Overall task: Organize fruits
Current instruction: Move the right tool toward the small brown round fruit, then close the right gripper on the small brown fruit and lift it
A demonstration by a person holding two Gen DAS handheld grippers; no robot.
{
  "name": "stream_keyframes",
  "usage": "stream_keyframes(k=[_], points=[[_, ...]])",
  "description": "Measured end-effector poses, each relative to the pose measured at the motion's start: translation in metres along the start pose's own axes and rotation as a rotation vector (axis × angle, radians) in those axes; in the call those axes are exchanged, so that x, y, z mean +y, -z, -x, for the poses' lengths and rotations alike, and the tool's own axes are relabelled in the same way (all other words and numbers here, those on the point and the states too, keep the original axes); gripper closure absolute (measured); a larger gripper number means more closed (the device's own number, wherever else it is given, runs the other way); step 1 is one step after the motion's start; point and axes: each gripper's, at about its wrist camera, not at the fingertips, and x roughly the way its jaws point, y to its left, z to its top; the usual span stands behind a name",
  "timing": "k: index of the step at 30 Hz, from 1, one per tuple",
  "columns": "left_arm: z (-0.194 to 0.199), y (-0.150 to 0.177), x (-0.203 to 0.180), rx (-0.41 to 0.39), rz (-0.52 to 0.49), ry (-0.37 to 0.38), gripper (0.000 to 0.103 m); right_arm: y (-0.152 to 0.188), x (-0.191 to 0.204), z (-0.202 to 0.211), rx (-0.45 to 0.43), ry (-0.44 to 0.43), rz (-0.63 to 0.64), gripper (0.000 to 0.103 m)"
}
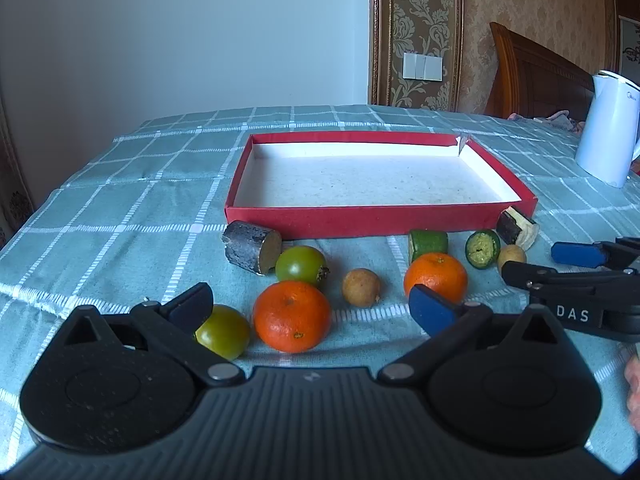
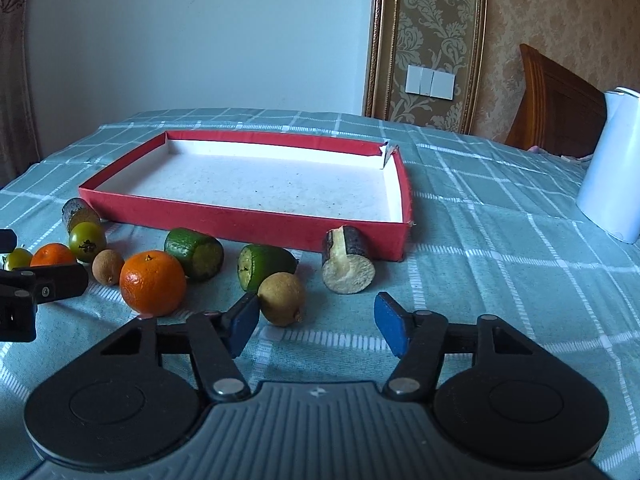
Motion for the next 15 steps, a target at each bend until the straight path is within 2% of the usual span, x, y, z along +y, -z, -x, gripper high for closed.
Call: stream_keyframes(k=[15], points=[[-0.001, 0.001, 0.001, -0.003, -0.012, 0.008, 0.000, -0.003, 0.006, -0.013, 0.032, 0.009, 0.014, 0.044]])
